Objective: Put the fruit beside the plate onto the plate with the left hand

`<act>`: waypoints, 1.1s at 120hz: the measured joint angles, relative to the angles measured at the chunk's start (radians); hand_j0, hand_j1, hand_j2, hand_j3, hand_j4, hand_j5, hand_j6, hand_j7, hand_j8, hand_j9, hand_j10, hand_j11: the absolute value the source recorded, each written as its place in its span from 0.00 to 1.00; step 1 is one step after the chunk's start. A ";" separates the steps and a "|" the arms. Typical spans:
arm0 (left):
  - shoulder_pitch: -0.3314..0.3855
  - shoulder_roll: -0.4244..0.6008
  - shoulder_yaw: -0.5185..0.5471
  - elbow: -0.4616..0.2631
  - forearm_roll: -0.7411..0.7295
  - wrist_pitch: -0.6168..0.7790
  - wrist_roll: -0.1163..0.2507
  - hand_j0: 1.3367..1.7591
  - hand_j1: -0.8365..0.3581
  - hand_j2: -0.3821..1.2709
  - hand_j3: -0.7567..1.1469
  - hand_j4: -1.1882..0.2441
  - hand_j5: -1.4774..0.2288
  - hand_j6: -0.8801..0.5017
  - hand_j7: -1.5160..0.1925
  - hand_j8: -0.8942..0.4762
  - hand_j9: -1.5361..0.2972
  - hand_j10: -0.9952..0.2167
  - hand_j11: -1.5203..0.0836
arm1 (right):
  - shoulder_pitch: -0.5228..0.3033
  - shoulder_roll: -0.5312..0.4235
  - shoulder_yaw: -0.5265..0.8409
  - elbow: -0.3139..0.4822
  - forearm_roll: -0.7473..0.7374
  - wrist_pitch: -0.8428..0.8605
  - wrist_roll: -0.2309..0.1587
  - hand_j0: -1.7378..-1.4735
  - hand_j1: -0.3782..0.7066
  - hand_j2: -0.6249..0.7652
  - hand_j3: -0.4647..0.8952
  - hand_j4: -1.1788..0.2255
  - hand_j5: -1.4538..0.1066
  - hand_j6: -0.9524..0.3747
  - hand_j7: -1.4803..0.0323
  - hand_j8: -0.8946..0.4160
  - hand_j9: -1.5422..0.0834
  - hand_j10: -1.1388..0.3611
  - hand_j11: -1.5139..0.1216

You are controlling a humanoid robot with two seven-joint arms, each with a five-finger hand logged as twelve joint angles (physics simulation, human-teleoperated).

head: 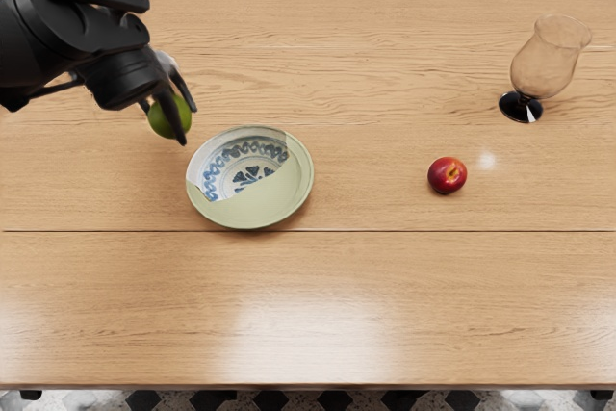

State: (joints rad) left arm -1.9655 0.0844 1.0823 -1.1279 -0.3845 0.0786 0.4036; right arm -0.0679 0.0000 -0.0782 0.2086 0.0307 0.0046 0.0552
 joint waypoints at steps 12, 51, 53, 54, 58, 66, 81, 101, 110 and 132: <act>-0.001 -0.004 -0.061 -0.002 -0.005 -0.068 -0.003 0.74 0.54 0.32 0.40 0.31 0.22 0.44 0.25 0.47 0.24 0.41 0.28 | 0.000 0.000 0.000 0.000 0.000 0.000 0.000 0.30 0.05 0.45 0.34 0.82 0.91 0.70 0.96 0.67 0.93 0.74 0.91; 0.042 -0.047 -0.188 -0.002 -0.008 -0.103 -0.008 0.74 0.59 0.28 0.40 0.30 0.18 0.44 0.22 0.46 0.22 0.40 0.25 | 0.000 0.000 0.000 0.000 0.000 0.000 0.000 0.30 0.05 0.45 0.34 0.82 0.91 0.70 0.96 0.67 0.93 0.74 0.91; 0.044 -0.051 -0.189 -0.002 -0.009 -0.102 -0.008 0.74 0.59 0.27 0.40 0.30 0.18 0.44 0.22 0.46 0.22 0.39 0.25 | 0.000 0.000 0.000 0.000 0.000 0.000 0.000 0.30 0.05 0.45 0.34 0.82 0.91 0.70 0.96 0.67 0.93 0.74 0.91; 0.045 -0.051 -0.189 -0.002 -0.010 -0.102 -0.008 0.74 0.60 0.28 0.40 0.30 0.18 0.44 0.22 0.46 0.22 0.39 0.25 | 0.000 0.000 0.000 0.000 0.000 0.000 0.000 0.30 0.05 0.45 0.34 0.82 0.91 0.70 0.96 0.67 0.93 0.74 0.91; 0.045 -0.052 -0.189 -0.001 -0.010 -0.101 -0.009 0.73 0.62 0.26 0.40 0.29 0.18 0.43 0.21 0.45 0.21 0.38 0.25 | 0.000 0.000 0.000 0.000 0.000 0.000 0.000 0.30 0.05 0.45 0.34 0.82 0.91 0.70 0.96 0.67 0.93 0.74 0.91; 0.045 -0.052 -0.186 0.000 -0.007 -0.098 -0.009 0.74 0.62 0.27 0.40 0.27 0.21 0.41 0.24 0.42 0.24 0.36 0.28 | 0.000 0.000 0.000 0.000 0.000 0.000 0.000 0.30 0.05 0.45 0.34 0.82 0.91 0.70 0.96 0.67 0.93 0.74 0.91; 0.044 -0.051 -0.181 0.002 0.005 -0.094 -0.009 0.75 0.74 0.26 0.40 0.44 0.47 0.49 0.50 0.49 0.48 0.50 0.54 | 0.000 0.000 0.000 0.000 0.000 0.000 0.000 0.30 0.05 0.45 0.34 0.82 0.91 0.70 0.96 0.67 0.93 0.74 0.91; -0.067 0.029 -0.151 0.001 0.009 -0.101 -0.004 0.75 0.88 0.24 0.40 0.66 0.69 0.57 0.72 0.58 0.68 0.68 0.77 | 0.000 0.000 0.000 0.000 0.000 0.000 0.000 0.30 0.05 0.45 0.34 0.82 0.91 0.70 0.96 0.67 0.93 0.74 0.91; -0.093 0.062 -0.107 -0.002 0.006 -0.140 0.000 0.76 0.91 0.24 0.40 0.71 0.75 0.59 0.77 0.60 0.73 0.72 0.82 | 0.000 0.000 0.000 0.000 0.000 0.000 0.000 0.30 0.05 0.45 0.34 0.82 0.91 0.70 0.96 0.67 0.93 0.74 0.91; -0.009 0.433 -0.018 -0.007 -0.050 -0.550 0.131 0.76 0.96 0.23 0.40 0.78 0.82 0.62 0.84 0.63 0.79 0.78 0.90 | 0.000 0.000 0.000 0.000 0.000 0.000 0.000 0.30 0.05 0.45 0.34 0.82 0.91 0.70 0.96 0.67 0.93 0.74 0.91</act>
State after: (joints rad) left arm -1.9743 0.5178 1.0642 -1.1345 -0.4348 -0.4713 0.5346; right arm -0.0677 0.0000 -0.0782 0.2086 0.0307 0.0046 0.0552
